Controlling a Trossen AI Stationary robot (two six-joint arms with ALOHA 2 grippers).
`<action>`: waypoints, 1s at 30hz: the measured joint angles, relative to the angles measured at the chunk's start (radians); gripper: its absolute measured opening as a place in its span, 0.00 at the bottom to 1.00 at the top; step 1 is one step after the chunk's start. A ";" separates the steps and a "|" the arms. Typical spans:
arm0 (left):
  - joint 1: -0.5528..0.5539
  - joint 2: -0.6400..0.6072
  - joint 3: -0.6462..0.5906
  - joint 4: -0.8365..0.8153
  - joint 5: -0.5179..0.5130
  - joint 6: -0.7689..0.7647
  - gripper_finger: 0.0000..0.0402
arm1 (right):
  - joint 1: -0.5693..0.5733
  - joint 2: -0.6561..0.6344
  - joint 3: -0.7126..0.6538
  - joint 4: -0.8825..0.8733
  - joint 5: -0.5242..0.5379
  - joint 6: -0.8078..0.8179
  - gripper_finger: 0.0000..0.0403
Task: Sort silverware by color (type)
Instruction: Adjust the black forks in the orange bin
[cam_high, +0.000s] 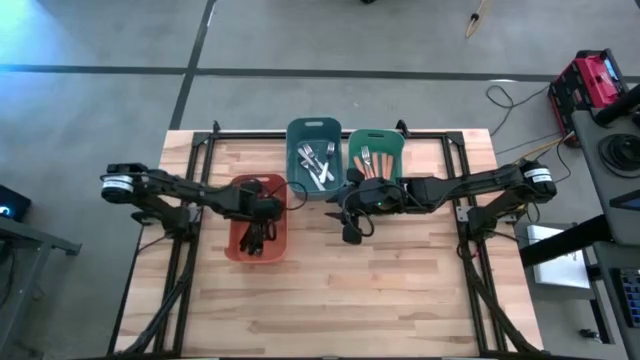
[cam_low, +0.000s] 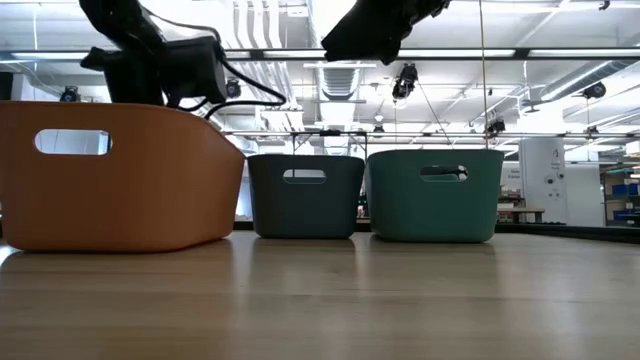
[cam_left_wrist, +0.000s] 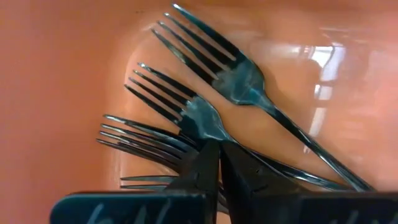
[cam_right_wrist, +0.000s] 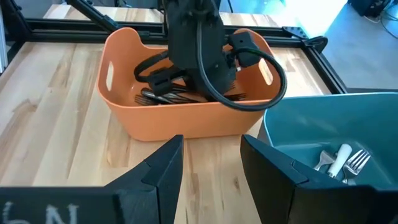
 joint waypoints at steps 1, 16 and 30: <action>0.000 0.003 0.000 0.000 -0.001 -0.010 0.00 | 0.000 0.000 0.000 0.003 0.001 0.000 0.38; 0.032 0.007 -0.008 -0.030 -0.008 -0.143 0.00 | 0.000 0.000 0.000 0.010 0.001 0.000 0.38; 0.032 0.002 0.005 -0.020 -0.034 -0.146 0.00 | 0.000 0.000 -0.011 0.010 0.001 0.016 0.38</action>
